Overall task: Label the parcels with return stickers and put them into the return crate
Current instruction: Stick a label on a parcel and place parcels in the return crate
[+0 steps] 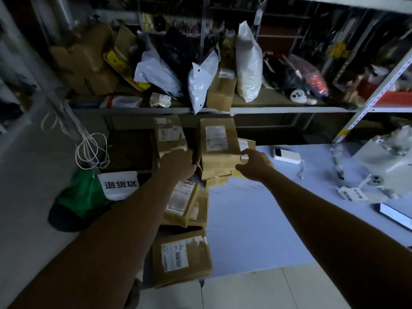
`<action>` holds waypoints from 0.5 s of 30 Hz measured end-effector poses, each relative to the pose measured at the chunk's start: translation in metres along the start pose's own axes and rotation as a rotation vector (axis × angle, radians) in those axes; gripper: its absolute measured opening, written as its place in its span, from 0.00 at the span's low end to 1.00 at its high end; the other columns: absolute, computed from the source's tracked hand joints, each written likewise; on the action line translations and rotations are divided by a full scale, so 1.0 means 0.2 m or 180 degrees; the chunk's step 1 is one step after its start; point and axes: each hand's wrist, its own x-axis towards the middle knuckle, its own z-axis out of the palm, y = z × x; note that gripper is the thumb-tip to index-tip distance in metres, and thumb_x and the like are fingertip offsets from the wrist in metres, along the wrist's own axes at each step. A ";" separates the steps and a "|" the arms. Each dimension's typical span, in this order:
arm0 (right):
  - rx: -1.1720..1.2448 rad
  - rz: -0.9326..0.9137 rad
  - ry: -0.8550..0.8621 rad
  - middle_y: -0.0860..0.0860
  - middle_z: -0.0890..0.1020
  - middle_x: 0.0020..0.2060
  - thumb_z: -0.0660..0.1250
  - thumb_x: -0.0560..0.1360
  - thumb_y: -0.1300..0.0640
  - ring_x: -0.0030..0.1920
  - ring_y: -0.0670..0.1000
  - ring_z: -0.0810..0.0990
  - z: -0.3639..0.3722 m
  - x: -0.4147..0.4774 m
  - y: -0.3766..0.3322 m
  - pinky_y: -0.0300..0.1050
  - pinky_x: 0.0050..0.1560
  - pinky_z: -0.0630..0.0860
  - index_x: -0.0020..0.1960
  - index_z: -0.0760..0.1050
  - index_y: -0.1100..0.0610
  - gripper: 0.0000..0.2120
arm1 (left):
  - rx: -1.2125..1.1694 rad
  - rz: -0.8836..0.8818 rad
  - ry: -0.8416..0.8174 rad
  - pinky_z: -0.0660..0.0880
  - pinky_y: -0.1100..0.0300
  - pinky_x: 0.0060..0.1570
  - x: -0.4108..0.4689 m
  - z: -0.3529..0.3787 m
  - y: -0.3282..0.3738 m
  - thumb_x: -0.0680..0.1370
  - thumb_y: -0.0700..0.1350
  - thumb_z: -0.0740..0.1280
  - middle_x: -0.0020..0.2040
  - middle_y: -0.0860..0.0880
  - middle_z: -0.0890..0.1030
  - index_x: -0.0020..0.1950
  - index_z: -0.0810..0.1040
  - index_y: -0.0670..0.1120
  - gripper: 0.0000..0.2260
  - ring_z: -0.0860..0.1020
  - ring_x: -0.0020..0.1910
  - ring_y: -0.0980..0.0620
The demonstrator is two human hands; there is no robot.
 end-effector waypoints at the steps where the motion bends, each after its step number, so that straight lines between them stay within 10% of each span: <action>1: 0.0093 -0.0024 -0.0001 0.54 0.78 0.66 0.69 0.76 0.44 0.65 0.58 0.76 0.00 0.07 0.00 0.52 0.61 0.77 0.72 0.71 0.48 0.26 | -0.0221 -0.0057 -0.0022 0.77 0.49 0.54 0.06 0.02 0.01 0.80 0.58 0.60 0.60 0.44 0.79 0.65 0.74 0.48 0.19 0.79 0.58 0.42; 15: 0.1902 -0.0237 -0.0177 0.48 0.83 0.55 0.71 0.73 0.35 0.54 0.52 0.82 0.15 0.67 0.14 0.53 0.52 0.83 0.70 0.74 0.48 0.30 | -0.2567 -0.1359 0.0281 0.74 0.54 0.55 0.49 0.17 0.37 0.80 0.61 0.66 0.59 0.52 0.77 0.70 0.69 0.50 0.24 0.76 0.56 0.51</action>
